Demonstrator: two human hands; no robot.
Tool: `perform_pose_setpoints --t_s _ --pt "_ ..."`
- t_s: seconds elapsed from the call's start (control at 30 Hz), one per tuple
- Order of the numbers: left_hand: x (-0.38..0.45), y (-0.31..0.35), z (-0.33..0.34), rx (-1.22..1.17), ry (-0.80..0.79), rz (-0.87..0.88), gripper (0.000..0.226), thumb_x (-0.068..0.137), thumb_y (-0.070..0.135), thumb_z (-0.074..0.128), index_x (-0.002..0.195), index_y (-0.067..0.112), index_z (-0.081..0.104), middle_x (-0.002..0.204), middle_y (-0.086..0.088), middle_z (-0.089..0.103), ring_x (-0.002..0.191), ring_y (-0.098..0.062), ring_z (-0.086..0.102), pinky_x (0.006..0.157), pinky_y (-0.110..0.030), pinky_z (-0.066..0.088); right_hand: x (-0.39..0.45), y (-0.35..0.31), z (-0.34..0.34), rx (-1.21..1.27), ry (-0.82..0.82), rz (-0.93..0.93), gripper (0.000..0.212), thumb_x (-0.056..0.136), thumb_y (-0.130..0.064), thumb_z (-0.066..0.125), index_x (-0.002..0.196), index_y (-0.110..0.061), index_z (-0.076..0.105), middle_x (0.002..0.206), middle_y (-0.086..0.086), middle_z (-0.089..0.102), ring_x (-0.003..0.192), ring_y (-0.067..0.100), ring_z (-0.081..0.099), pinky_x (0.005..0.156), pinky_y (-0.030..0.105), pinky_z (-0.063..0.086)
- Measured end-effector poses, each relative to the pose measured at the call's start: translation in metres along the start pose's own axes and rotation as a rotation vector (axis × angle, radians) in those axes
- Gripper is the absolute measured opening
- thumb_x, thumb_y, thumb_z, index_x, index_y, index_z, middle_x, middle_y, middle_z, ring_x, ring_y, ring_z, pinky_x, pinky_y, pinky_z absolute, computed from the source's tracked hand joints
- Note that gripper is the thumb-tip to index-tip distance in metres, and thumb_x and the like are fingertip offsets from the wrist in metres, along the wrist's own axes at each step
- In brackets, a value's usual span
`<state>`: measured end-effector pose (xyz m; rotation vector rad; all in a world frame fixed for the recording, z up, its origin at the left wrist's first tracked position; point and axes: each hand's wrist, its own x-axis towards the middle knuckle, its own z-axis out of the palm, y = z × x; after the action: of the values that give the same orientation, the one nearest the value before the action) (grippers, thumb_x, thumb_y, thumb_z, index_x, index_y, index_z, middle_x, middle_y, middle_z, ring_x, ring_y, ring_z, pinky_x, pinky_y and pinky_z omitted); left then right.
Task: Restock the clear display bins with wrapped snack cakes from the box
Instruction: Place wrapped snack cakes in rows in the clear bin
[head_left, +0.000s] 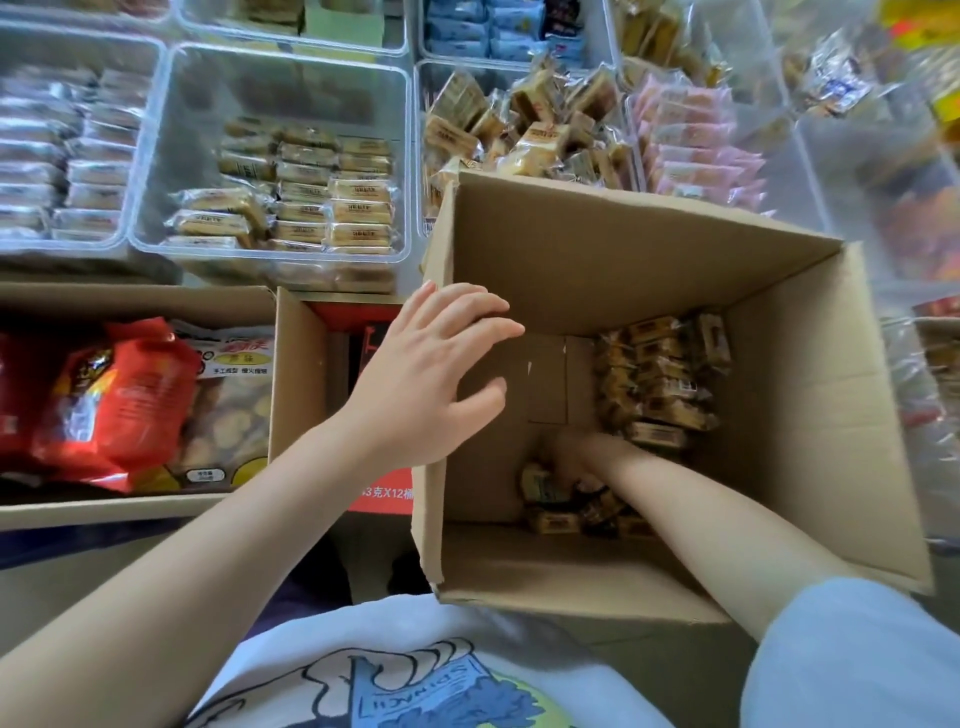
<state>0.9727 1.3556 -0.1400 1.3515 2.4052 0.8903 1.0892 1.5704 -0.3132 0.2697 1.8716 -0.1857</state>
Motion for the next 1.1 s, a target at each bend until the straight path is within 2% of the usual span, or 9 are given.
perform_pose_setpoints --t_s 0.1,0.23,0.37,0.47,0.57,0.7,0.8,1.0,1.1 --pt "-0.001 0.000 -0.001 -0.024 -0.005 0.008 0.055 0.091 0.047 0.039 0.141 0.028 0.054 0.156 0.007 0.039 0.151 -0.013 0.020 0.127 -0.047 0.007 -0.036 -0.003 -0.045 0.357 0.109 -0.101 0.041 0.081 -0.025 0.079 0.119 -0.026 0.063 0.111 -0.003 0.065 0.102 0.021 0.062 0.083 0.034 0.055" --pt "-0.004 -0.010 -0.007 -0.163 0.062 -0.077 0.069 0.097 0.050 0.044 0.159 0.032 0.021 0.168 0.015 0.004 0.152 0.000 -0.011 0.122 -0.032 -0.003 -0.111 -0.003 -0.105 0.633 0.425 -0.224 0.033 0.086 -0.045 0.072 0.111 -0.024 0.066 0.100 -0.005 0.071 0.087 0.015 0.066 0.073 0.032 0.052" --pt "0.003 -0.053 -0.022 -0.254 0.199 -0.360 0.066 0.103 0.052 0.043 0.160 0.030 0.018 0.168 0.013 0.007 0.154 -0.005 0.001 0.125 -0.036 0.006 -0.177 -0.024 -0.125 1.129 0.768 -0.463 0.031 0.097 -0.044 0.060 0.116 -0.020 0.063 0.100 -0.002 0.075 0.070 0.022 0.063 0.054 0.027 0.046" --pt "0.013 -0.110 -0.034 0.012 0.214 -0.466 0.074 0.100 0.040 0.054 0.161 0.018 0.018 0.169 -0.004 0.009 0.156 -0.021 0.003 0.127 -0.045 0.009 -0.198 -0.057 -0.149 1.254 0.908 -0.603 0.030 0.101 -0.036 0.054 0.122 -0.016 0.060 0.101 0.004 0.073 0.067 0.026 0.062 0.051 0.029 0.047" --pt "0.015 -0.166 -0.049 0.266 0.140 -0.465 0.077 0.097 0.036 0.057 0.160 0.012 0.019 0.168 -0.013 0.008 0.156 -0.031 0.000 0.126 -0.050 0.007 -0.198 -0.096 -0.182 1.102 1.002 -0.642 0.026 0.101 -0.028 0.058 0.124 -0.018 0.057 0.105 0.004 0.069 0.082 0.022 0.067 0.065 0.030 0.056" --pt "-0.001 -0.217 -0.067 0.369 0.063 -0.542 0.081 0.095 0.040 0.055 0.160 0.012 0.016 0.168 -0.014 0.007 0.156 -0.030 -0.002 0.126 -0.048 0.003 -0.177 -0.156 -0.227 0.737 1.116 -0.631 0.023 0.095 -0.021 0.065 0.116 -0.024 0.058 0.109 -0.001 0.064 0.095 0.015 0.064 0.082 0.022 0.053" --pt "-0.026 -0.247 -0.071 0.420 -0.032 -0.564 0.087 0.095 0.045 0.055 0.161 0.012 0.010 0.169 -0.011 0.001 0.156 -0.027 -0.006 0.126 -0.046 0.003 -0.144 -0.199 -0.259 0.408 1.183 -0.436 0.025 0.094 -0.024 0.065 0.118 -0.023 0.060 0.107 -0.001 0.067 0.096 0.021 0.063 0.082 0.036 0.054" --pt "-0.048 -0.269 -0.070 0.445 -0.174 -0.480 0.101 0.094 0.049 0.050 0.156 0.012 -0.021 0.164 -0.010 -0.027 0.151 -0.026 -0.025 0.125 -0.046 -0.009 -0.070 -0.261 -0.292 0.007 0.917 -0.113 0.025 0.088 -0.004 0.057 0.105 -0.021 0.064 0.107 0.005 0.067 0.098 0.030 0.062 0.079 0.038 0.053" --pt "-0.047 -0.272 -0.070 0.408 -0.167 -0.470 0.101 0.092 0.049 0.047 0.157 0.012 -0.020 0.164 -0.009 -0.027 0.151 -0.025 -0.026 0.125 -0.046 -0.009 -0.051 -0.273 -0.295 -0.056 0.773 -0.081 0.035 0.090 -0.005 0.061 0.119 -0.023 0.070 0.120 0.004 0.065 0.112 0.026 0.060 0.089 0.037 0.053"
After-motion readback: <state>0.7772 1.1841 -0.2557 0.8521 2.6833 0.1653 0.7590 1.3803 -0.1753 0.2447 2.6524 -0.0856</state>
